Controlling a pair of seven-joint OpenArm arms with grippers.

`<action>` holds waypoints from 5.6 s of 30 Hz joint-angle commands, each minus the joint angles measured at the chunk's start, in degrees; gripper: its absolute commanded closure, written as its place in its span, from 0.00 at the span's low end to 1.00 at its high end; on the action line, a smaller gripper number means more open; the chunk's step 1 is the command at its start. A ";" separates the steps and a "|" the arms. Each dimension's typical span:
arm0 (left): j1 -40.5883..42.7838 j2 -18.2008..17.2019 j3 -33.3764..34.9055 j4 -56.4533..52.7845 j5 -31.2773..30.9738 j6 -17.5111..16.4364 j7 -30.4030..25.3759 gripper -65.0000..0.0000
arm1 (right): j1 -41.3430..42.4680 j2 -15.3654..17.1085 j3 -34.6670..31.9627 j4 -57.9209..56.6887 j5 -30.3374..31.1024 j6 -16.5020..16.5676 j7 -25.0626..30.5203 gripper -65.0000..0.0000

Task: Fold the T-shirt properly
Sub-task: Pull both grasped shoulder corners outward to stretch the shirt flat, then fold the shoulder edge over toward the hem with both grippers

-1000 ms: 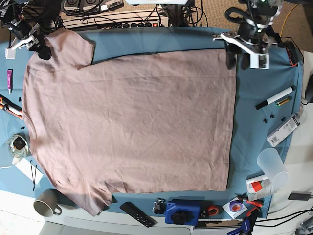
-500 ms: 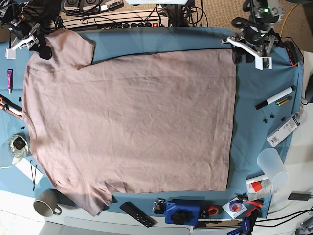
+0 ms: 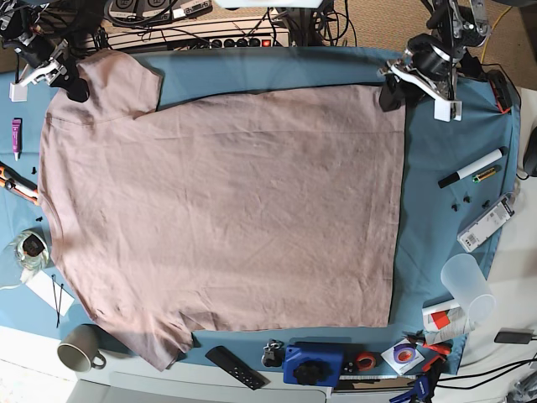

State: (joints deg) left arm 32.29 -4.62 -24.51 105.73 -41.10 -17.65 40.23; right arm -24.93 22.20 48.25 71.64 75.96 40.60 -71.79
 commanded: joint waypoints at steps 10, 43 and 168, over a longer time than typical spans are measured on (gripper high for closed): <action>0.09 0.02 -0.11 -0.90 -0.81 1.09 4.81 0.84 | -0.63 0.39 -0.20 -0.02 -2.25 -0.60 -3.37 0.82; 9.97 0.00 -12.09 9.53 -6.38 1.05 12.37 1.00 | -16.37 -0.79 9.62 18.05 8.68 -0.60 -8.21 1.00; -35.30 -4.92 9.01 -15.52 27.41 8.83 -1.70 1.00 | 38.77 6.56 -13.14 -9.09 -45.75 -0.60 28.44 1.00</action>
State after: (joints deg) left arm -1.83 -8.88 -15.11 89.23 -14.37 -9.45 39.97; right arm 12.69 26.96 34.85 61.69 29.80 40.34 -45.30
